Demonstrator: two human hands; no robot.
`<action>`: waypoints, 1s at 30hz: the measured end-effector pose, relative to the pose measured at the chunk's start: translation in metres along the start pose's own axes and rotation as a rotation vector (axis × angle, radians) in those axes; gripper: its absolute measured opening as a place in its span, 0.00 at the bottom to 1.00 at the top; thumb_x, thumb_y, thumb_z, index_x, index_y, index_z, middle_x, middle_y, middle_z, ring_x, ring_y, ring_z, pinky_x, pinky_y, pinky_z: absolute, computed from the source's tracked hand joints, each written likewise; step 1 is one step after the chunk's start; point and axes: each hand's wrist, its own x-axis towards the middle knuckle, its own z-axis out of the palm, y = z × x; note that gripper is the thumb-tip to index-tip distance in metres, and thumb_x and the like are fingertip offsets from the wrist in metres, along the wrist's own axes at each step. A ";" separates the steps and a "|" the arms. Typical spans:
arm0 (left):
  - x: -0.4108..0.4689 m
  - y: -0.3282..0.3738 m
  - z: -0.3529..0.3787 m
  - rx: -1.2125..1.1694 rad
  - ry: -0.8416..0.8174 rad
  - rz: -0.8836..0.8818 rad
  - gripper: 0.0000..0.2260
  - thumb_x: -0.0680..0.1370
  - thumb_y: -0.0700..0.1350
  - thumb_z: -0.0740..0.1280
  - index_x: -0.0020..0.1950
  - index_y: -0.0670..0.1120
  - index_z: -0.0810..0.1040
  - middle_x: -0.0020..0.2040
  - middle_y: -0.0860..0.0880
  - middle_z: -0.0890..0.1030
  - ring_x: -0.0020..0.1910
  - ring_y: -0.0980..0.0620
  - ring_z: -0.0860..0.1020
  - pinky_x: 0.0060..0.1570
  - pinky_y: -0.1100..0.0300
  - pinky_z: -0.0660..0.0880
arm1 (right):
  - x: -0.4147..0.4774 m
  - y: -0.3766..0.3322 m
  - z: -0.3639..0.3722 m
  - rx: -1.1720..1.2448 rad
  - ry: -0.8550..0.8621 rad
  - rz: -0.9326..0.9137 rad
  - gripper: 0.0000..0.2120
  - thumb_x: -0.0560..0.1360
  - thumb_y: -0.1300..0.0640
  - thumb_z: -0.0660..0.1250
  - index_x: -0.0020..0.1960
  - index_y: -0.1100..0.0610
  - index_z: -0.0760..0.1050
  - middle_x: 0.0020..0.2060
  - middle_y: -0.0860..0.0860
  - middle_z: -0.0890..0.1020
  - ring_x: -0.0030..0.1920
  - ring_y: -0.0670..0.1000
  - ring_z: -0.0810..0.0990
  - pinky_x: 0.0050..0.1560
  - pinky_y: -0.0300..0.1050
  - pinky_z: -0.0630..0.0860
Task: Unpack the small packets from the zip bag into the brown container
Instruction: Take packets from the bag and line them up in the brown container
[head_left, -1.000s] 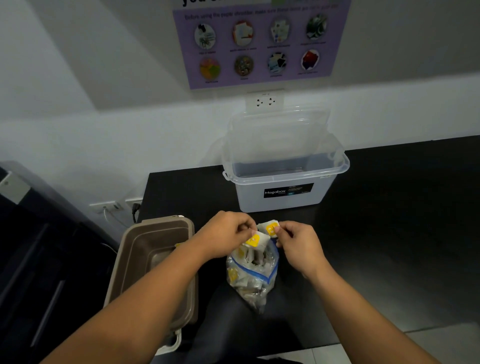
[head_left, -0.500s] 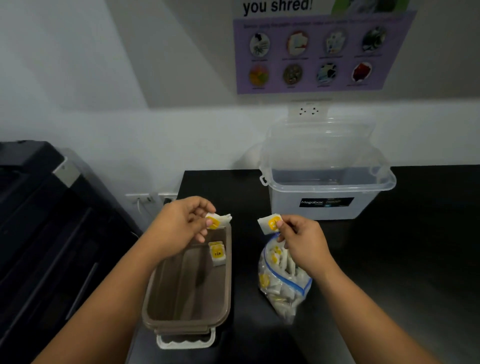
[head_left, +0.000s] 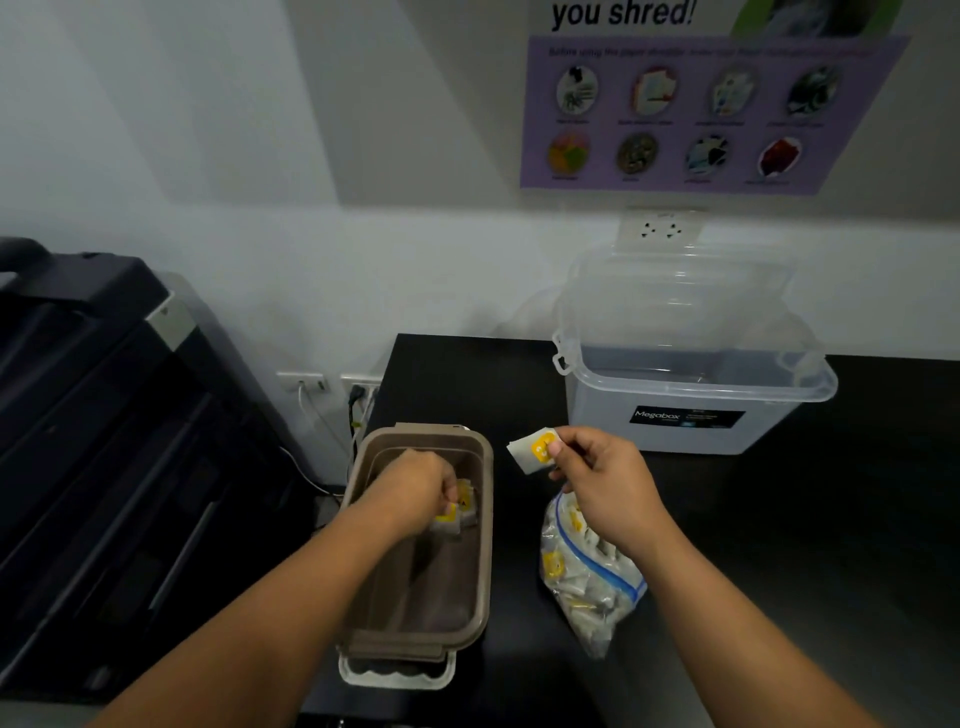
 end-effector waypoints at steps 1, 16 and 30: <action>0.006 0.001 0.006 0.006 -0.004 -0.012 0.06 0.78 0.39 0.69 0.51 0.46 0.85 0.48 0.50 0.84 0.47 0.53 0.81 0.55 0.60 0.78 | 0.000 -0.001 -0.001 -0.005 -0.004 -0.001 0.11 0.82 0.56 0.66 0.51 0.38 0.77 0.45 0.44 0.84 0.43 0.37 0.82 0.43 0.33 0.76; 0.018 0.005 0.029 0.075 0.050 -0.093 0.06 0.77 0.42 0.71 0.49 0.53 0.82 0.46 0.52 0.83 0.46 0.54 0.82 0.55 0.52 0.81 | -0.006 0.008 -0.012 -0.064 -0.013 0.034 0.09 0.82 0.55 0.67 0.53 0.39 0.78 0.46 0.42 0.84 0.44 0.36 0.82 0.46 0.37 0.77; -0.067 0.017 -0.034 -0.598 0.239 0.312 0.08 0.74 0.47 0.77 0.53 0.53 0.86 0.46 0.54 0.87 0.47 0.54 0.85 0.53 0.53 0.82 | 0.015 -0.023 0.039 -0.350 -0.186 -0.255 0.07 0.81 0.52 0.68 0.56 0.47 0.84 0.47 0.44 0.82 0.50 0.46 0.80 0.53 0.51 0.79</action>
